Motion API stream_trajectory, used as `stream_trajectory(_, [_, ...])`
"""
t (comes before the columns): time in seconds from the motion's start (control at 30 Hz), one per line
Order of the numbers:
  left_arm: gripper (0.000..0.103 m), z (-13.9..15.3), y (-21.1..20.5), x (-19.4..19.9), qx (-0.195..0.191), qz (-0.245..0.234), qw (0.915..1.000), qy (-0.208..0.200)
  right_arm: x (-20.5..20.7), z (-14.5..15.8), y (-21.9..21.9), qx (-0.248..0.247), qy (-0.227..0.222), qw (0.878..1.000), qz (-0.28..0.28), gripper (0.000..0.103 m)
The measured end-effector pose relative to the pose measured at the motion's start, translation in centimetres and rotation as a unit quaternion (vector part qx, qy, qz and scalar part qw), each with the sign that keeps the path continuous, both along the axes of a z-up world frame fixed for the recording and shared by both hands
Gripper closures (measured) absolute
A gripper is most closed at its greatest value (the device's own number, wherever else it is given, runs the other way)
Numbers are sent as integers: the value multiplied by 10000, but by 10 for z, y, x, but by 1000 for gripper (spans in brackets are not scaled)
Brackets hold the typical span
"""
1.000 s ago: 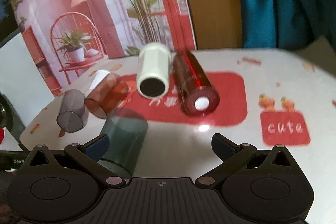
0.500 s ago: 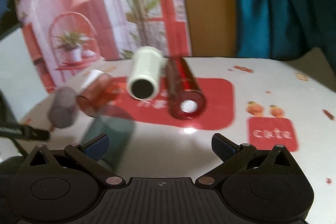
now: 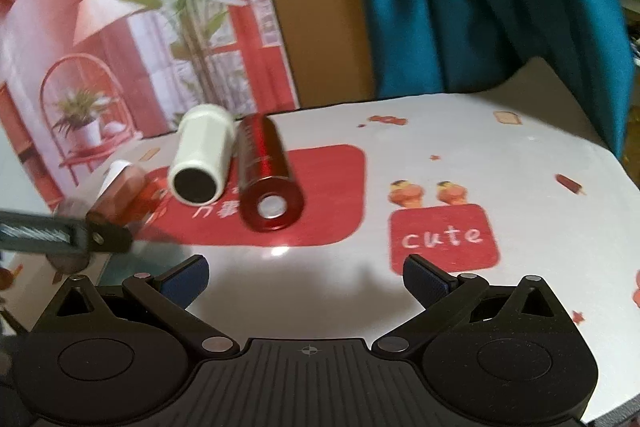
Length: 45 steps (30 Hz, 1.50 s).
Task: Flip cup upright
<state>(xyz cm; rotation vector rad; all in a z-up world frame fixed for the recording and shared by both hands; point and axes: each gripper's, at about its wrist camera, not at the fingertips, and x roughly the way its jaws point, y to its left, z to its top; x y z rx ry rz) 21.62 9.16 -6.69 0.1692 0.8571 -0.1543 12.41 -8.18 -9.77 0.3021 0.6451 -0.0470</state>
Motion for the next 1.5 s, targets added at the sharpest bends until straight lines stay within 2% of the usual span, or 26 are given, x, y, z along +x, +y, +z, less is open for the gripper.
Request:
stream_trajectory(0.17, [1,-22,-12,17,206,-175,9989,375,-4,-5,-12,166,21,9998,-99,0])
stream_trajectory(0.27, [12,-37,-13,27,339,-3,9966,756,-4,-8,-13,209,41,9997,-75,0])
stream_trajectory(0.4, [14,-44,0,32,33,136,9946,1030,-1,-11,-11,230,95,9997,-29,0])
stream_trajectory(0.43, [18,-44,1,32,-39,105,9946,1034,-1,-11,-10,242,110,9996,-20,0])
stream_trajectory(0.47, [26,-43,2,30,-111,53,9948,1012,-1,-11,-9,252,125,9996,-12,0])
stream_trajectory(0.53, [31,-41,5,29,-215,-8,9955,923,-1,-12,-8,253,142,9996,-1,0])
stream_trajectory(0.63, [31,-39,9,25,-254,0,9965,791,-1,-12,-5,253,156,9996,14,0])
stream_trajectory(0.83, [32,-25,28,2,-426,-143,9988,217,-1,-15,-4,297,237,9993,-4,0])
stream_trajectory(0.93, [33,-20,38,-2,-370,-187,9991,-77,1,-17,-1,370,297,9989,33,0])
stream_trajectory(1.17, [33,-27,51,14,-494,127,9987,-94,2,-15,9,328,347,9987,164,0])
stream_trajectory(1.4, [33,-27,45,15,-520,42,9986,-72,2,-16,6,383,411,9984,101,0])
stream_trajectory(1.5, [33,-27,46,14,-648,22,9979,15,1,-15,7,358,419,9984,98,0])
